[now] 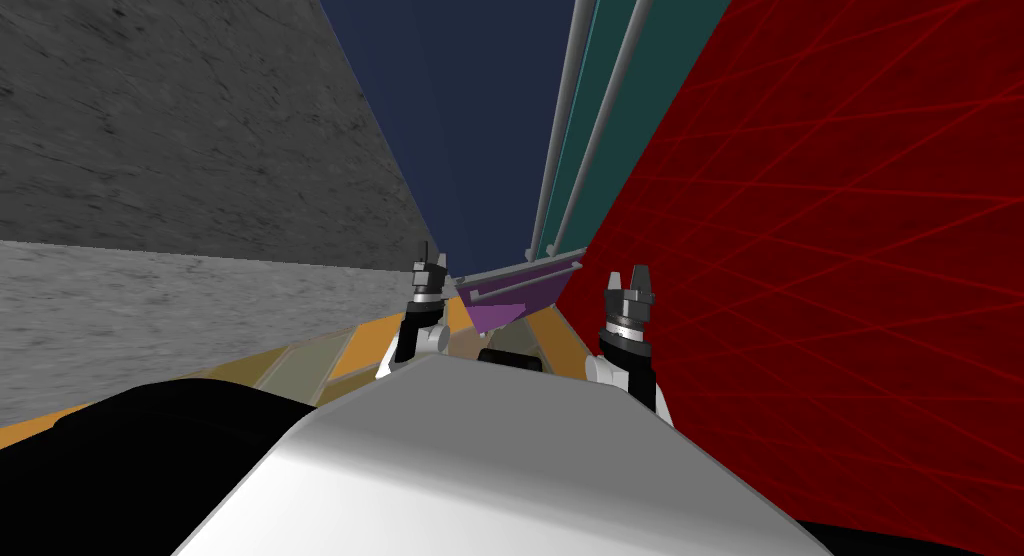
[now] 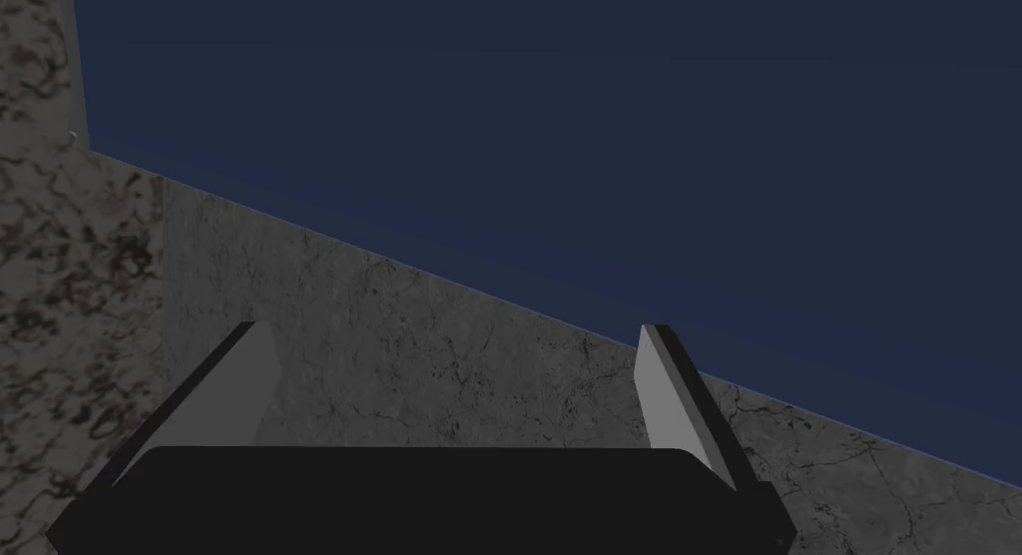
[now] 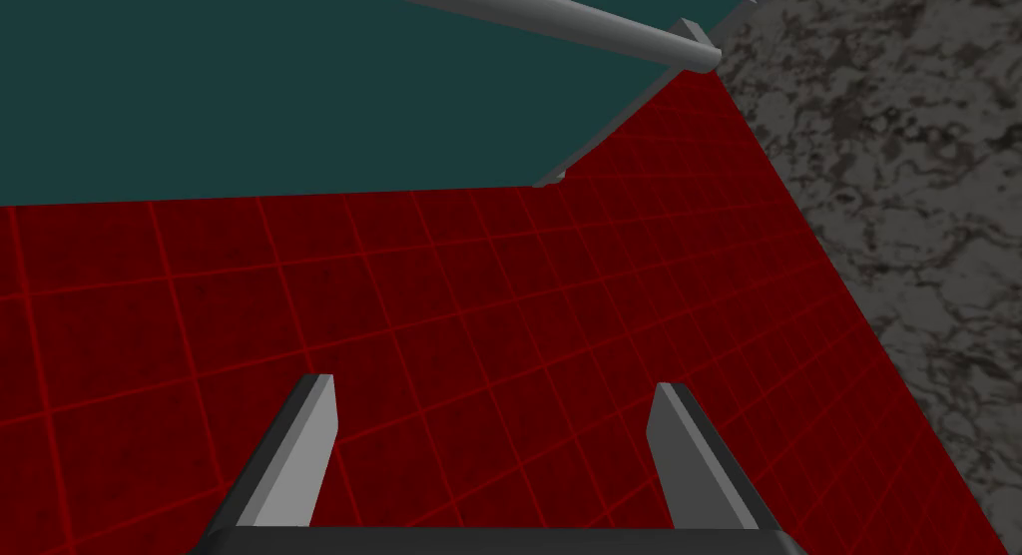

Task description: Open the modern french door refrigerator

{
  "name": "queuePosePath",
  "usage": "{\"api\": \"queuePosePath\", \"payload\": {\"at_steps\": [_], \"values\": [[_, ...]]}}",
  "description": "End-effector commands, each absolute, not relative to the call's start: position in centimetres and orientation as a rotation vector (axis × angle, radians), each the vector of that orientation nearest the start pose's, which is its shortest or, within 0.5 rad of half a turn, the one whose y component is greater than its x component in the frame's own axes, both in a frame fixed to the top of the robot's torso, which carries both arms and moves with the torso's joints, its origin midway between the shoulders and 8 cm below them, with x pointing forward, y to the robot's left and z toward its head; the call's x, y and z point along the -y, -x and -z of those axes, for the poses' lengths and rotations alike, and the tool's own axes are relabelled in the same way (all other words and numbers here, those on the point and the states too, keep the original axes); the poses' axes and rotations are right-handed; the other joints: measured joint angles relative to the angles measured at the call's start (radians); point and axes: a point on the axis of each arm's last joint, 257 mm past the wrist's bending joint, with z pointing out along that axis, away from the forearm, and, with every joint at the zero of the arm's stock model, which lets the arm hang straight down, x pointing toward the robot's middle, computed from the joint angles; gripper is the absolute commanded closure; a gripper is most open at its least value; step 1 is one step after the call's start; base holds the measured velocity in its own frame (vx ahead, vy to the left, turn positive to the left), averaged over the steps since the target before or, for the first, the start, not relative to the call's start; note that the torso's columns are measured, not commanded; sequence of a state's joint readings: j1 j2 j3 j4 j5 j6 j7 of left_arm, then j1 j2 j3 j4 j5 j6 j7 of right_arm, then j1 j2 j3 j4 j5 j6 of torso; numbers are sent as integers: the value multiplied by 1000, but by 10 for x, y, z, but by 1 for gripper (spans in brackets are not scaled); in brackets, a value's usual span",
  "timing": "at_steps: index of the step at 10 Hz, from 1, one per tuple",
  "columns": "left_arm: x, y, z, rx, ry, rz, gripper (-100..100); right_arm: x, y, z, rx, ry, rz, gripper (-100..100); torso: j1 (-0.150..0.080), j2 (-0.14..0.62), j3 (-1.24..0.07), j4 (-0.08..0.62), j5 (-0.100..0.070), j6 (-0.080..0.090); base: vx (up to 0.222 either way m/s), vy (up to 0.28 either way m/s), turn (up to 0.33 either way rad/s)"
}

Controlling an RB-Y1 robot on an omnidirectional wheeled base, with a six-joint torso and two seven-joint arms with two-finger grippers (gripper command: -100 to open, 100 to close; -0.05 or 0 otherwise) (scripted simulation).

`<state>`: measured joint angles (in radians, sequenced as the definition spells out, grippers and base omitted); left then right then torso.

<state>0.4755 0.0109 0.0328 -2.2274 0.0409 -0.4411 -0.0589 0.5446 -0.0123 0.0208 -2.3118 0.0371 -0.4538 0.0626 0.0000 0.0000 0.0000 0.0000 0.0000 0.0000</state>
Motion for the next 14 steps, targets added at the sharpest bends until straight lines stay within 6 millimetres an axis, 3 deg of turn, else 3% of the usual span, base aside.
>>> {"api": "queuePosePath", "payload": {"at_steps": [1, 9, 10, 12, 14], "values": [[-296, -363, 2, -669, 721, 1229, 0, 272, -344, -15, -697, -647, -1214, 0, 0, 40, -82, 41, 0, 0, 0, 0, 0], [-296, -363, 2, -669, 721, 1229, 0, 272, -344, -15, -697, -646, -1214, 0, 0, 618, -1234, 617, 0, 0, 0, 0, 0], [-295, -366, 8, -710, 701, 1225, -100, 272, -344, -15, -697, -646, -1214, 0, 0, 691, -1382, 691, 0, 0, 13, -8, 20], [-295, -371, 17, -747, 693, 1220, -100, 272, -344, -15, -698, -647, -1214, 0, -1, 734, -1471, 734, 0, 0, 19, -20, 23], [-302, -381, 43, -809, 707, 1203, -100, 272, -344, -15, -698, -647, -1214, 0, 0, 737, -1476, 737, 0, 0, 43, -35, 52]]}}
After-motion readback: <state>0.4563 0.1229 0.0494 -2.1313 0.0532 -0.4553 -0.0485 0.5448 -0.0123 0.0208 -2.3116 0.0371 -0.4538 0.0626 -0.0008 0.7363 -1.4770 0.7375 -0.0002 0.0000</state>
